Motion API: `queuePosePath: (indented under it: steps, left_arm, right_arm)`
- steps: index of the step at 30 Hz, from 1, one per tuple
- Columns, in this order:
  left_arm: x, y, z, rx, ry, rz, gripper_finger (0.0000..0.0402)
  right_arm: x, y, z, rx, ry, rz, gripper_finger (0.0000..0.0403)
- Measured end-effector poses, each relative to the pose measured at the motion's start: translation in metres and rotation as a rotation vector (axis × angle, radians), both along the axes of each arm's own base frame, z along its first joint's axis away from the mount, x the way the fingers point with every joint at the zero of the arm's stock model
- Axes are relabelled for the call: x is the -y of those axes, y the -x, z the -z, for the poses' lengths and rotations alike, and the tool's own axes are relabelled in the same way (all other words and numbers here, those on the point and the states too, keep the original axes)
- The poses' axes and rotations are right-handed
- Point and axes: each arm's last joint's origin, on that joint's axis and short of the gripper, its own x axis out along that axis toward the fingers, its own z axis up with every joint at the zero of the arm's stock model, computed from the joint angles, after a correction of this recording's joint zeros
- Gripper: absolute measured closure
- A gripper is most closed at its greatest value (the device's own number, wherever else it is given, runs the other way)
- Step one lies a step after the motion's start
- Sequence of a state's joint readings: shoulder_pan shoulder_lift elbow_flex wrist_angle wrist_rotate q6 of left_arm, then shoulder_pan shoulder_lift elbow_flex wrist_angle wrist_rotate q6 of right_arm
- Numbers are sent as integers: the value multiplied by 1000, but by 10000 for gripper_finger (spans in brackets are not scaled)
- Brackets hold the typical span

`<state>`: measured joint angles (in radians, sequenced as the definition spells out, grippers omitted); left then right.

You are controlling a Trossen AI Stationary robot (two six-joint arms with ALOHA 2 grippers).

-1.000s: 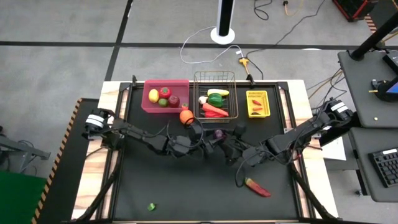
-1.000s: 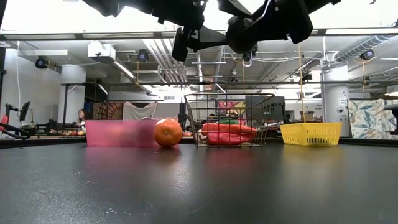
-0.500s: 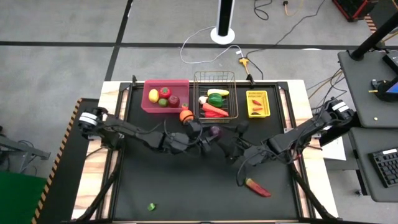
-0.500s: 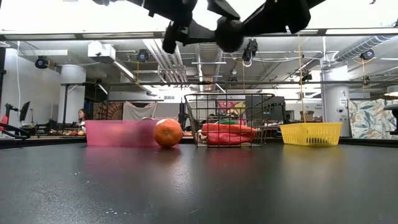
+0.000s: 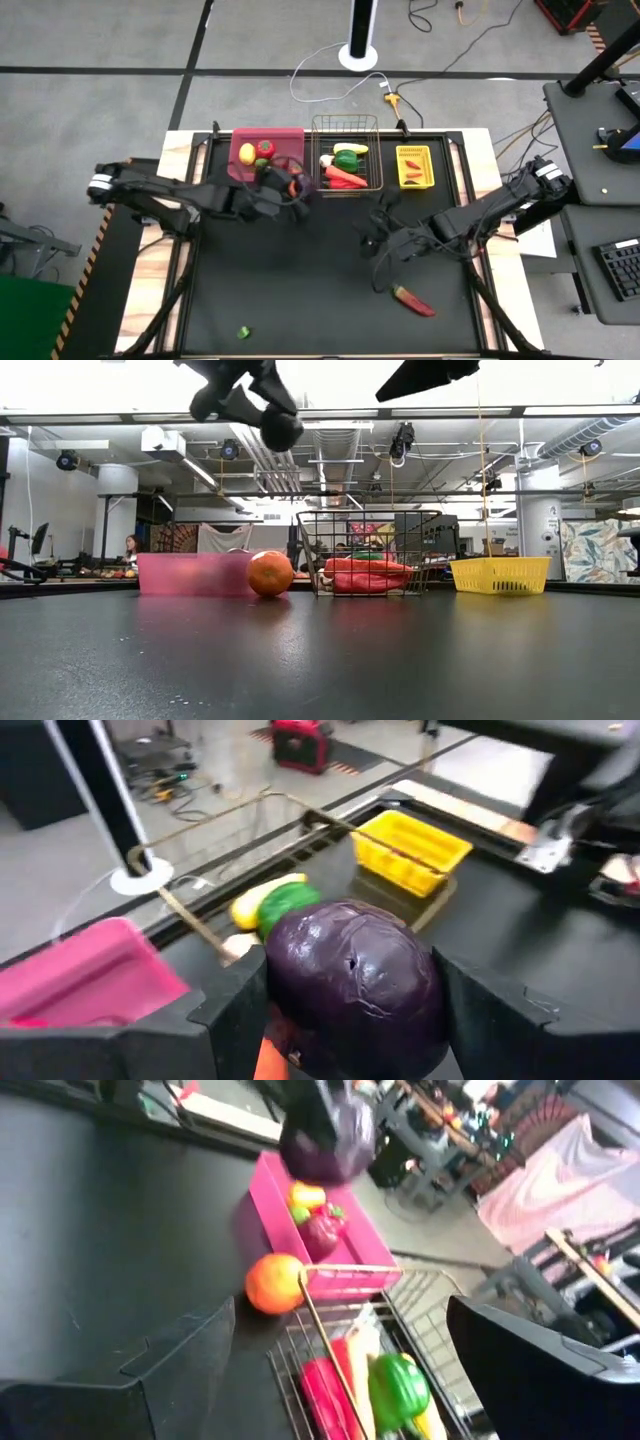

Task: Sort produce into baskets
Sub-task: Put the violet plum into the gold mesh basket

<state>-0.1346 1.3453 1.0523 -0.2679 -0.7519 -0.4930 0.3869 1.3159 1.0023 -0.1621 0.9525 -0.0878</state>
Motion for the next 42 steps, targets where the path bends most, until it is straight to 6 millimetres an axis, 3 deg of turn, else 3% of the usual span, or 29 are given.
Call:
queuePosePath:
  steps: [6, 17, 26, 35, 42]
  left_arm:
    - [-16, 16, -7, -64, -5, -24, 168]
    - [-76, 1, -1, -91, 14, 96, 168]
    - [-132, -29, 6, 5, 9, 147, 168]
    - [-193, -73, 21, -224, 46, 81, 168]
    - [-215, -95, 42, -342, 82, 76, 168]
  right_arm:
    - [13, 2, -5, -66, -47, 73, 46]
    - [37, 1, -14, -144, -41, 167, 46]
    - [50, 6, -13, -156, -42, 211, 46]
    - [52, 8, -10, -179, -49, 229, 46]
    - [54, 15, -5, -222, -70, 270, 46]
